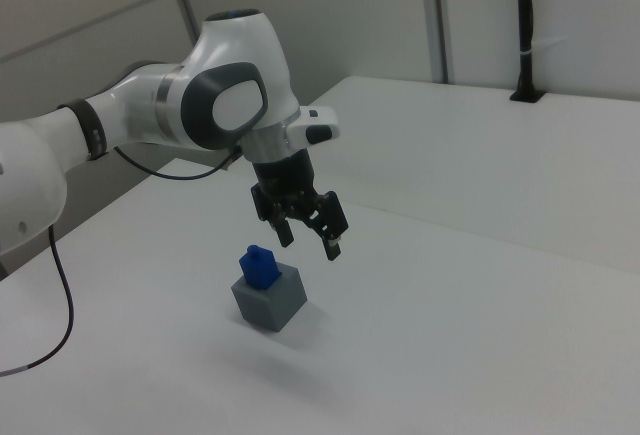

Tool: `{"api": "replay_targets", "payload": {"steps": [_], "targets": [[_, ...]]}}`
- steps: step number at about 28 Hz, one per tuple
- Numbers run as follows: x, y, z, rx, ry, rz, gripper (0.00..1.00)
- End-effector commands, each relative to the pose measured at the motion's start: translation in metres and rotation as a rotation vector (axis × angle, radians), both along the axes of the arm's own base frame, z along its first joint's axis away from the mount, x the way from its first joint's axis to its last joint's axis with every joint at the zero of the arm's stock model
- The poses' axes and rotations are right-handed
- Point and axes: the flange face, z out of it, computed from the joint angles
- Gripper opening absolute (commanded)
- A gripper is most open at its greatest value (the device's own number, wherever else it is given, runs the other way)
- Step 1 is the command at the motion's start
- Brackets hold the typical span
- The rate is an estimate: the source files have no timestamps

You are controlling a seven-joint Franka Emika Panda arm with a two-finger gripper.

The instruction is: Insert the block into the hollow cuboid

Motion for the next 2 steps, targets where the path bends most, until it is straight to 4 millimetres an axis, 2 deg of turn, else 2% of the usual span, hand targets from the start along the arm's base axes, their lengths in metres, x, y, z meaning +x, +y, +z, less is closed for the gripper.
{"api": "replay_targets", "payload": {"steps": [1,2], "targets": [[-0.0033,-0.0028,0.0074,-0.008,0.008,-0.005,1.0],[-0.0031,-0.0028,0.0076,-0.008,0.006,-0.004,1.0]]}}
